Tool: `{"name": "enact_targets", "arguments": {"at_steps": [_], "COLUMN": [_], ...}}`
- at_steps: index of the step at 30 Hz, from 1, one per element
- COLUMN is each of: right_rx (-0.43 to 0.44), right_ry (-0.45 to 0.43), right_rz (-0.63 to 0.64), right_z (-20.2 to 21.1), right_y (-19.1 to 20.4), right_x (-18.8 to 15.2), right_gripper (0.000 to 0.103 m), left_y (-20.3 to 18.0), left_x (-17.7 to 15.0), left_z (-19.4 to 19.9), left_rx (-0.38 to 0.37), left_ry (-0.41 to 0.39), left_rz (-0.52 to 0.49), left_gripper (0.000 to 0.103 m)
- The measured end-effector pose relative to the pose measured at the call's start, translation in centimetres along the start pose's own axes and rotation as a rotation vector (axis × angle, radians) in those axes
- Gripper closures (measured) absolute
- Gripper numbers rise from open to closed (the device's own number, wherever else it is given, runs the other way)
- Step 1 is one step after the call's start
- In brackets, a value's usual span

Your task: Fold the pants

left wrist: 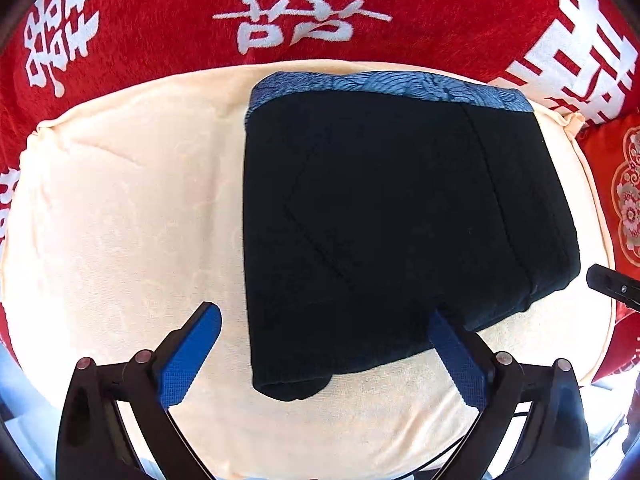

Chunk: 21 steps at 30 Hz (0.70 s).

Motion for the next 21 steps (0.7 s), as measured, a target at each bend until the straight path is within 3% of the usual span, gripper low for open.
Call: {"name": "enact_targets", "arguments": {"at_steps": [16,21], "right_rx": [0.043,0.049], "right_ry": [0.034,0.031], "right_rz": [-0.034,0.013], "right_z": [-1.7,-1.6], "right_y": [-1.3,-1.8], "right_x": [1.6,2.2], "right_gripper": [0.02,0.019], "left_y": [0.7,1.7], "left_x": [1.9,2.8], "left_z": [-0.9,-1.1], "left_rx": [-0.002,-0.031], "left_ry": [0.031,0.027], "left_rz": [0.03,0.07], "left_gripper": [0.0,0.0]}}
Point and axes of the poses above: each gripper's, at about its wrist camera, not at the fingertips, and z roughly against the way its jaws point, y to its left, x to its top, the point moved 7 cm from there along -z, roughly the way its jaws point, and after that the axes turned 2 degrees about y, right-handed, at the moved point
